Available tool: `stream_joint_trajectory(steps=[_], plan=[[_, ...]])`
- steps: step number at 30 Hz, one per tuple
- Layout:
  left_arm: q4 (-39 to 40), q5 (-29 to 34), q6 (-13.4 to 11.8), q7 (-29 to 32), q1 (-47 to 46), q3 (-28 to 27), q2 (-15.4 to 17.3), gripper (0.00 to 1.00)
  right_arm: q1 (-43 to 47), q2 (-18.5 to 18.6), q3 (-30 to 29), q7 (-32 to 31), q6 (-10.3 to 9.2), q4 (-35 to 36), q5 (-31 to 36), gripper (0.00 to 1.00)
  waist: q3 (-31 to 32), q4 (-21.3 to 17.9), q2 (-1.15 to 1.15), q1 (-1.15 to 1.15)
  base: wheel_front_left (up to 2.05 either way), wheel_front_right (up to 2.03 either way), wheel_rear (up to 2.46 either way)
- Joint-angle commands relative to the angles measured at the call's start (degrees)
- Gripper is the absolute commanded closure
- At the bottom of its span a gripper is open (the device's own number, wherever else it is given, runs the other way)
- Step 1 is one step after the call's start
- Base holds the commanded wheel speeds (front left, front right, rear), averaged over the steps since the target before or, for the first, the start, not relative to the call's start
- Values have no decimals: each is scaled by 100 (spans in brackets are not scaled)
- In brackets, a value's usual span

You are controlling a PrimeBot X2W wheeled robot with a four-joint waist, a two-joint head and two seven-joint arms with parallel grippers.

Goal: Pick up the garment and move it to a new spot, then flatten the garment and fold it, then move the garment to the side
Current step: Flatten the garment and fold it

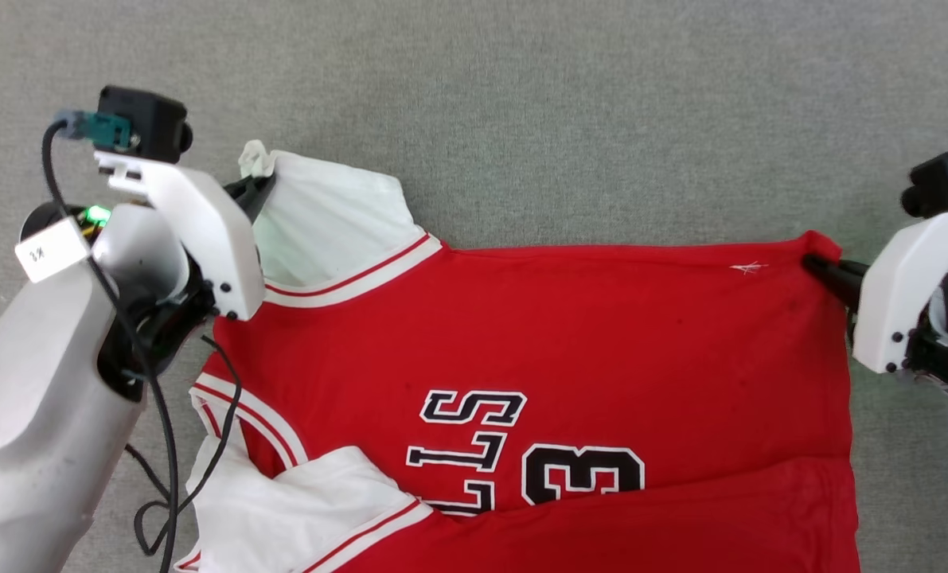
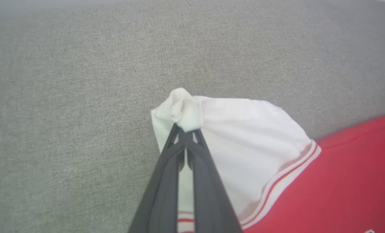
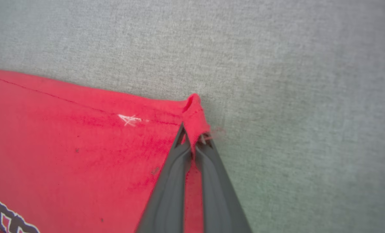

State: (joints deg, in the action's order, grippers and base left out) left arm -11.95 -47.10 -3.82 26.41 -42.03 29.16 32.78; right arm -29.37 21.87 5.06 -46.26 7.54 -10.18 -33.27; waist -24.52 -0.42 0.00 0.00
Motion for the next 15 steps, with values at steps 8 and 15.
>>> stream_joint_trajectory(steps=[8, 15], plan=[[390, -166, -247, -575, 1010, -300, 229, 100, 792, -197, -412, 495, -10, 471, 149, 100, 621, 7, 0, 0, 0, 0, 0], [806, -351, -559, -928, 2260, -378, 264, 100, 1759, -576, -602, 740, -9, 631, 271, 100, 1070, 63, 0, 0, 0, 0, 0]])
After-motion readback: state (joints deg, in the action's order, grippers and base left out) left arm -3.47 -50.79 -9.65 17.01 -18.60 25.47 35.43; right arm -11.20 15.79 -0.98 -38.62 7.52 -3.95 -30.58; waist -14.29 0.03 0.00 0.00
